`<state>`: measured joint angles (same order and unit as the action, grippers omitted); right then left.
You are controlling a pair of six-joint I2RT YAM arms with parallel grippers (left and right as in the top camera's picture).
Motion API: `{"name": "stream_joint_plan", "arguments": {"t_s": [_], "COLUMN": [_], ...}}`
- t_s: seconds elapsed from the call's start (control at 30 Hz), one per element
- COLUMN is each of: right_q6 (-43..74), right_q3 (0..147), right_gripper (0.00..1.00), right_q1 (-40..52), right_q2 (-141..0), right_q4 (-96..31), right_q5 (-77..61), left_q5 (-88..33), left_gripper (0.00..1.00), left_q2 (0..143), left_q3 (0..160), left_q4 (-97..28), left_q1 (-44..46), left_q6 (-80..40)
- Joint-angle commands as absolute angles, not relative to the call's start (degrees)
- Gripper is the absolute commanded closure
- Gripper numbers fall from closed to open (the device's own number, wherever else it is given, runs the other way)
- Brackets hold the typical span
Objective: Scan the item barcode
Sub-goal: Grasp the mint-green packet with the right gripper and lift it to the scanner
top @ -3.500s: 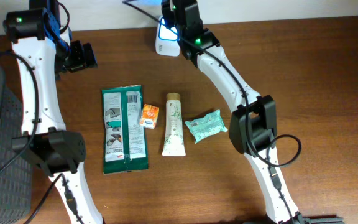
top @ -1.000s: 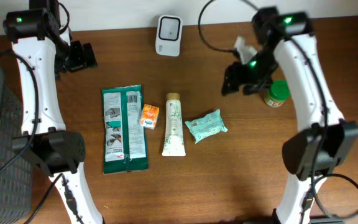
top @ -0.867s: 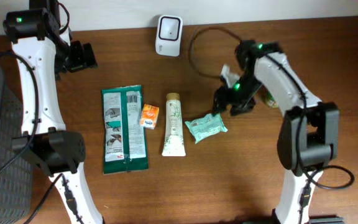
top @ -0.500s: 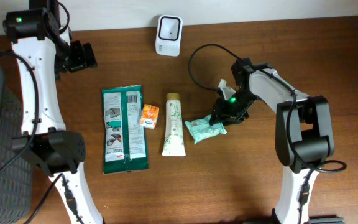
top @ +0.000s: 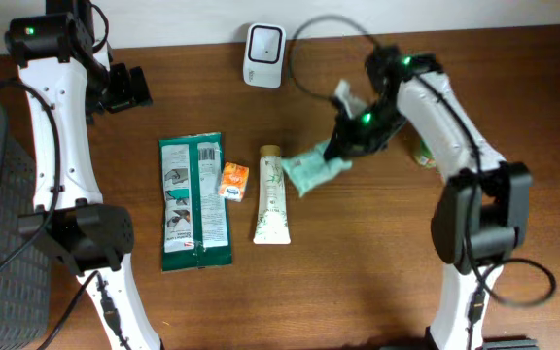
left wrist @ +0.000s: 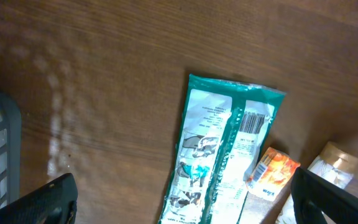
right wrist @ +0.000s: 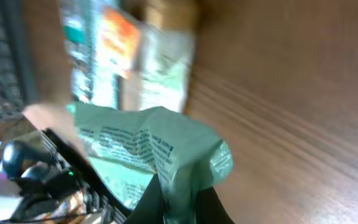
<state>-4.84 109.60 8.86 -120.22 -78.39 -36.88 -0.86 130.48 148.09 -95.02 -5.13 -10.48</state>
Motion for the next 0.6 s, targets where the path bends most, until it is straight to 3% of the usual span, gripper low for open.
{"name": "stream_joint_plan", "arguments": {"t_s": [0.0,0.23,0.37,0.5,0.57], "right_q6": [-5.8,-0.1,18.6,19.7,18.5], "right_q3": [117.6,121.2,121.8,124.7,133.3], "right_gripper": [0.96,0.96,0.96,0.96,0.96], "right_q1": [11.5,15.5,15.0,15.0,15.9], "right_q2": [-112.0,-105.6,-105.6,-105.9,-107.1], "right_q4": [-82.2,-84.2,-81.7,-79.9,-79.9], "right_q5": [-39.3,-39.2,-32.6,-31.0,-23.0], "left_q5": [-1.3,-1.3,-1.3,-1.3,-1.3], "left_gripper": [0.01,0.01,0.01,0.01,0.01], "left_q2": [130.1,130.1,130.1,130.1,130.1], "left_q3": [149.0,149.0,149.0,149.0,149.0], "left_q4": [-95.0,-95.0,-95.1,-95.0,-95.1], "left_q1": [-5.4,-5.4,-5.4,-5.4,-5.4], "left_q6": [-10.6,-10.6,-10.6,-10.6,-10.6]}}
